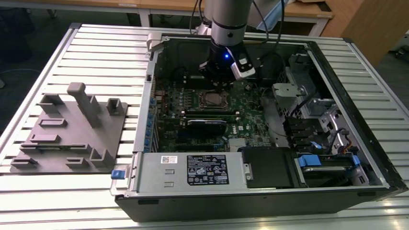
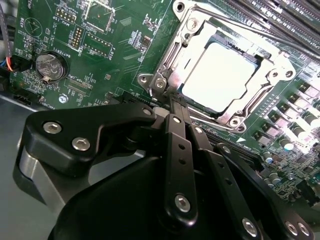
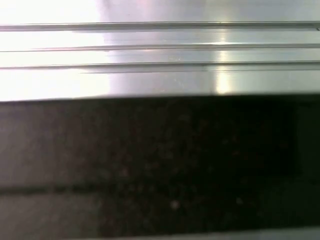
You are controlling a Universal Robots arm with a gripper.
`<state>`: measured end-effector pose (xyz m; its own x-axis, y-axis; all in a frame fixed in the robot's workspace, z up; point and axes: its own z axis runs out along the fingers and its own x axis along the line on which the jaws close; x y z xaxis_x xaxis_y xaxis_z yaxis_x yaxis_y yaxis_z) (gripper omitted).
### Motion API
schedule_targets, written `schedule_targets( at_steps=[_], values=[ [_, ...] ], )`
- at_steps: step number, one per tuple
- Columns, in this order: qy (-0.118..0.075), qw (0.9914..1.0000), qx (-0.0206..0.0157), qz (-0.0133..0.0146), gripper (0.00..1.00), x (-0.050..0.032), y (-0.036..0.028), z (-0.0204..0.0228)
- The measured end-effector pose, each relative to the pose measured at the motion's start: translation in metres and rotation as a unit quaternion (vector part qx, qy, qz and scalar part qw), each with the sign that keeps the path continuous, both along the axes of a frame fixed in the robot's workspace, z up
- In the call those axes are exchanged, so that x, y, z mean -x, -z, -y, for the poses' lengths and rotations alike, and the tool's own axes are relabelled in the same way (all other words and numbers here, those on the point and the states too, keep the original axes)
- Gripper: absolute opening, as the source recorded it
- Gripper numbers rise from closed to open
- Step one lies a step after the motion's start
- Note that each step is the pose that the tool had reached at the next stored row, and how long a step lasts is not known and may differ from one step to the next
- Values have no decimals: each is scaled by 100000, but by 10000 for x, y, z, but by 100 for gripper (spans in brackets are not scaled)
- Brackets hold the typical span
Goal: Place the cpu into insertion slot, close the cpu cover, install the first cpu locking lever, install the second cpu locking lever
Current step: 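Install the first cpu locking lever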
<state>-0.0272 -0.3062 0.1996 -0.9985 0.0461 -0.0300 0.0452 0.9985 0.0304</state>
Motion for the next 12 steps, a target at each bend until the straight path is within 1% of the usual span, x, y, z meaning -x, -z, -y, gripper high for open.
schedule_targets(
  at_steps=[8, 10, 12],
  values=[
    [1, 99998, 656, -3, 11, 0, 2, 0],
    [-2, 99997, 756, -7, 11, 0, 2, 1],
    [1, 99997, 765, -3, 11, 2, 2, 0]
  ],
)
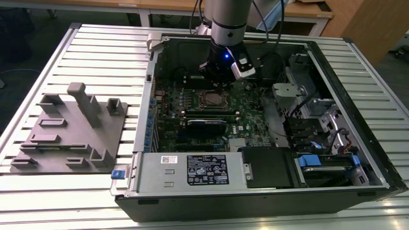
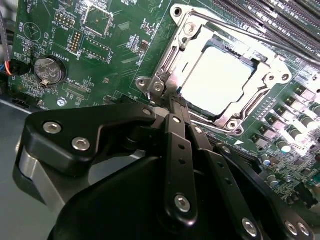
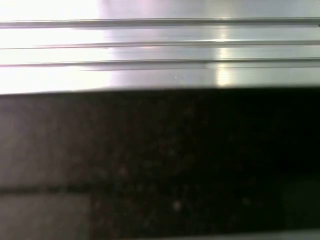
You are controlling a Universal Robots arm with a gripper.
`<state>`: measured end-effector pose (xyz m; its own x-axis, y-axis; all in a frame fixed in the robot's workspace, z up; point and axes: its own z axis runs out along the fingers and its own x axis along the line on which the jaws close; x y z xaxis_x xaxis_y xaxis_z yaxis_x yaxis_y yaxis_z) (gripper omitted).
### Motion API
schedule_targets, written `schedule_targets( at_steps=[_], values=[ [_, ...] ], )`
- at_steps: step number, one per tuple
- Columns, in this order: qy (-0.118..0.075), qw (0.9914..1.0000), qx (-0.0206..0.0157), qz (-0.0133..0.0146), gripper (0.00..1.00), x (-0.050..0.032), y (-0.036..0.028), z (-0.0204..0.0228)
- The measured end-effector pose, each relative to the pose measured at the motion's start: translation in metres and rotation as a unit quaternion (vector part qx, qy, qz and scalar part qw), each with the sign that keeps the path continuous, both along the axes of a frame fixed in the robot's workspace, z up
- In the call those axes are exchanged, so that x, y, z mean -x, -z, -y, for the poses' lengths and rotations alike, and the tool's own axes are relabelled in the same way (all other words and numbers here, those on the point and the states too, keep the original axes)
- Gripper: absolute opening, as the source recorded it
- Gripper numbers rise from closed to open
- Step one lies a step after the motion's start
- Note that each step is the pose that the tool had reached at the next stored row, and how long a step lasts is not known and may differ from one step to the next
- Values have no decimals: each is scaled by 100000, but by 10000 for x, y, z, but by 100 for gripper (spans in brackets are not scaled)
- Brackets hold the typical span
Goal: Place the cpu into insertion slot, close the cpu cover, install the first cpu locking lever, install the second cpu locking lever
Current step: 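Install the first cpu locking lever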
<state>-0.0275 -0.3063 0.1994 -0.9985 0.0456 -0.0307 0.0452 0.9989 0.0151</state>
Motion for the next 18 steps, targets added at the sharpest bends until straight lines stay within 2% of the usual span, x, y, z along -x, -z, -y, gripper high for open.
schedule_targets(
  at_steps=[6, 14, 18],
  values=[
    [1, 100000, -201, -2, 11, 40, -6, 0],
    [5, 99988, -1558, 13, 11, 148, -5, 4],
    [-1, 99977, -2161, 33, 11, 168, -5, 9]
  ],
)
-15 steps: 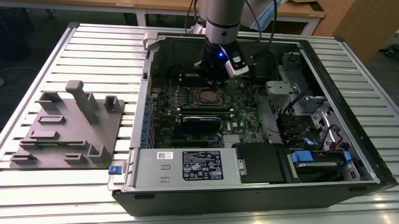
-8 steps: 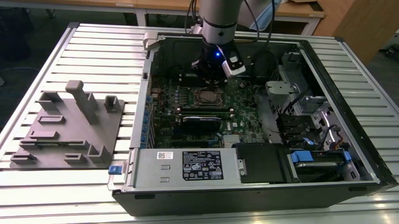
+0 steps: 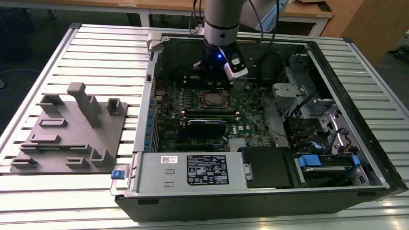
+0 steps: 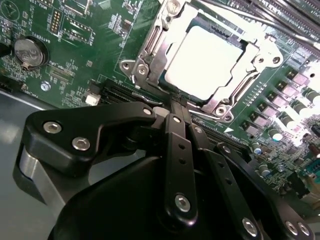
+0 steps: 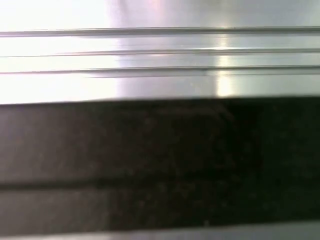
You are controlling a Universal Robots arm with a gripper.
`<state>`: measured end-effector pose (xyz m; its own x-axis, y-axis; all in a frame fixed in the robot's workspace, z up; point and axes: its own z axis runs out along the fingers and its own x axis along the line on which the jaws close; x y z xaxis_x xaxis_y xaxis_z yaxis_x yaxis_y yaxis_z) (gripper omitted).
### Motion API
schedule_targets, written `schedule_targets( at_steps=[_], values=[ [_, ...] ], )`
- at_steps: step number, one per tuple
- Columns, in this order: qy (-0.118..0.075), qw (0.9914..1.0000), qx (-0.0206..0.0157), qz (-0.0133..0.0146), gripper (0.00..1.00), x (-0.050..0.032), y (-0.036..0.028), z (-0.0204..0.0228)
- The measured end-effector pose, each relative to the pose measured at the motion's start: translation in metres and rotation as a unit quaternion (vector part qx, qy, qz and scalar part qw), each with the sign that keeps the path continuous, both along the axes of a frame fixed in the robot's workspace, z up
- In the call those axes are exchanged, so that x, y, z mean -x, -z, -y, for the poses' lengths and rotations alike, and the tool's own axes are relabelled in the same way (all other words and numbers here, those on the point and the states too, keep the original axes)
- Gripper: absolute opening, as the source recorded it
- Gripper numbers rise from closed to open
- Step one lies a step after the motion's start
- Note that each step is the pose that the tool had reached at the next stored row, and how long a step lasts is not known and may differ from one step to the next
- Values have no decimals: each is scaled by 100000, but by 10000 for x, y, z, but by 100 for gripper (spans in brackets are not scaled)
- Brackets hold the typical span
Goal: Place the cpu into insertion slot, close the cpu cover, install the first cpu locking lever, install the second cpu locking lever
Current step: 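Install the first cpu locking lever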
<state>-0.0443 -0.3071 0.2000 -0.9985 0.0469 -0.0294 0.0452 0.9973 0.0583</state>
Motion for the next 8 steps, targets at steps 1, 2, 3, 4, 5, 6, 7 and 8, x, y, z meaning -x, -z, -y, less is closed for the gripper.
schedule_targets(
  at_steps=[1, 2, 3, 4, 5, 6, 7, 8],
  values=[
    [-12, 100000, -207, 26, 11, 6, 0, 0],
    [-47, 99999, -387, 67, 11, 14, -1, 1],
    [-86, 99998, -540, 110, 11, 24, -4, 1],
    [-118, 99998, -632, 168, 11, 37, -7, 1],
    [-153, 99997, -658, 220, 11, 52, -10, 1],
    [-187, 99997, -652, 270, 11, 69, -13, 1],
    [-218, 99997, -652, 327, 11, 88, -17, 1],
    [-238, 99997, -652, 388, 11, 108, -22, 2]
  ],
)
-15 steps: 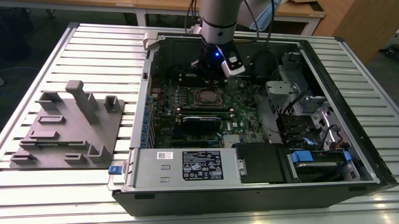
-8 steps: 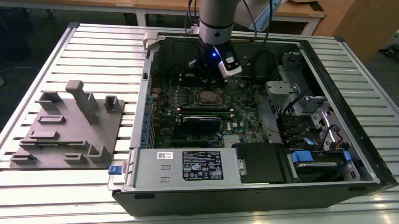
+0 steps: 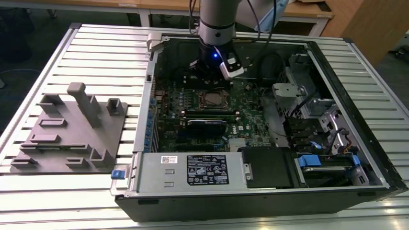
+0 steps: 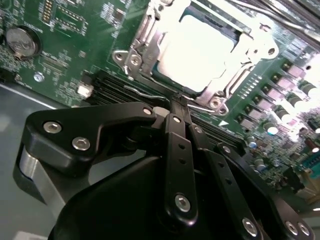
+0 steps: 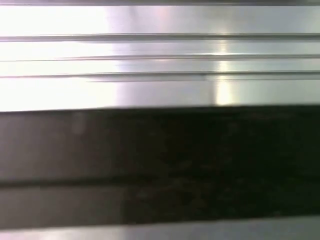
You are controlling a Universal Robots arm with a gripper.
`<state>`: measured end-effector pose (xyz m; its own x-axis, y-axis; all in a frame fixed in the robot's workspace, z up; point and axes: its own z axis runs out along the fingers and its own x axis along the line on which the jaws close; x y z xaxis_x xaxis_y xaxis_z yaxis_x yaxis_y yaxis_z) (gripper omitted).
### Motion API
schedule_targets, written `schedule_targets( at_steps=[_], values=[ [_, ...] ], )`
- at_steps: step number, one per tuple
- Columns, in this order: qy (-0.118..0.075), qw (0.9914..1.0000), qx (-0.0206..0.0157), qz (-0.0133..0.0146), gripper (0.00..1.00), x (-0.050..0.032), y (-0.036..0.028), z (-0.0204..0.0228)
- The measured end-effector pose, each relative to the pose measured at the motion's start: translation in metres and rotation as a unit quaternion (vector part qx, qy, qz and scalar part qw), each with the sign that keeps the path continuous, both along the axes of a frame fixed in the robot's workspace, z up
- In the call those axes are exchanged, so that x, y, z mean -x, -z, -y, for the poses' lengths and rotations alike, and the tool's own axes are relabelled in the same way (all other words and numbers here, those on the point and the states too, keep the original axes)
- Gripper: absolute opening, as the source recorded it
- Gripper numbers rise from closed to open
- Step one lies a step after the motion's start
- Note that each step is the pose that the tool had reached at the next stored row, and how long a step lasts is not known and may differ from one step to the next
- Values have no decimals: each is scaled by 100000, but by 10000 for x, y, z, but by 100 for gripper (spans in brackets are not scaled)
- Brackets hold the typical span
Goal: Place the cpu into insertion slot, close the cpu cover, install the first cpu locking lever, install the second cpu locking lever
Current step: 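Install the first cpu locking lever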
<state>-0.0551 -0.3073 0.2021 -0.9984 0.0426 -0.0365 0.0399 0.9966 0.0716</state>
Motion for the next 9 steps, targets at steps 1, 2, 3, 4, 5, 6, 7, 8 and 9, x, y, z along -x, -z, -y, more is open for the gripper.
schedule_targets(
  at_steps=[1, 2, 3, 4, 5, 6, 7, 8, 9],
  values=[
    [-27, 100000, -1, 57, 11, 19, -6, 0],
    [-51, 100000, 1, 108, 11, 36, -13, 0],
    [-73, 100000, 1, 156, 11, 51, -20, 0],
    [-84, 100000, -4, 201, 11, 66, -26, 0],
    [-93, 100000, -25, 249, 11, 81, -29, 0],
    [-102, 100000, -33, 288, 11, 97, -31, 0],
    [-107, 99999, -27, 332, 11, 116, -33, 0],
    [-118, 99999, -29, 384, 11, 136, -34, 0],
    [-134, 99999, -28, 447, 11, 159, -35, 0]
  ],
)
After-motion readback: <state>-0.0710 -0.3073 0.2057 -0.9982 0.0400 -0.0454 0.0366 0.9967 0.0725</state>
